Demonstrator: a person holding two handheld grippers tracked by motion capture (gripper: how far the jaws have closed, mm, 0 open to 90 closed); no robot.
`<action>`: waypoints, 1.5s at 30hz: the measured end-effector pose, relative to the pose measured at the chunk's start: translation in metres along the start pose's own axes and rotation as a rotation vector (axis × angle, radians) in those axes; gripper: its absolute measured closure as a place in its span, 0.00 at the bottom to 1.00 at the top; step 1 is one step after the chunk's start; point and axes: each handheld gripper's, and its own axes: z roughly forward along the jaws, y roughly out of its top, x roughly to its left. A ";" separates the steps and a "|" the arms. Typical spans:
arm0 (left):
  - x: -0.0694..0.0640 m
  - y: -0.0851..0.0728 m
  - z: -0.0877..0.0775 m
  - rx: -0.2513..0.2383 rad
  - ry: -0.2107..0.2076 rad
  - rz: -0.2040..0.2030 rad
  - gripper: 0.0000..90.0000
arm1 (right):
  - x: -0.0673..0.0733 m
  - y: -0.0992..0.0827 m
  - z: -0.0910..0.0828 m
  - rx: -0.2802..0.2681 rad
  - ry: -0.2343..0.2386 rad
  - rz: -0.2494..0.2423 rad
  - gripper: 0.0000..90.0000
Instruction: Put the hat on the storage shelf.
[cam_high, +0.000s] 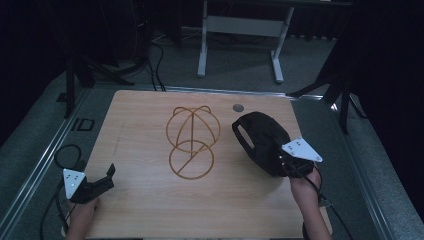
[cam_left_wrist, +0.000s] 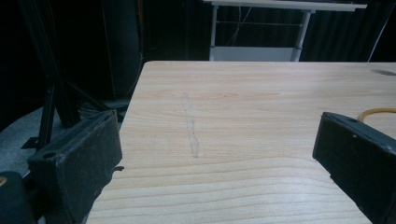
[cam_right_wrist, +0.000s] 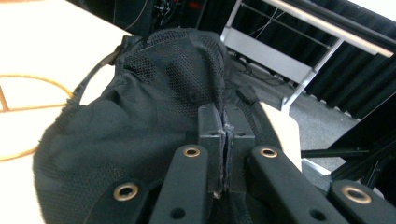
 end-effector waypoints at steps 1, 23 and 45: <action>0.000 0.000 0.000 0.000 0.000 0.000 0.02 | 0.000 0.000 0.000 0.000 0.000 0.000 0.98; 0.000 0.000 0.000 0.001 0.000 0.000 0.02 | -0.022 0.073 -0.029 -0.152 -0.043 -0.023 0.98; 0.000 0.000 0.000 0.001 -0.007 0.002 0.02 | 0.012 0.135 -0.025 -0.265 0.024 -0.087 0.98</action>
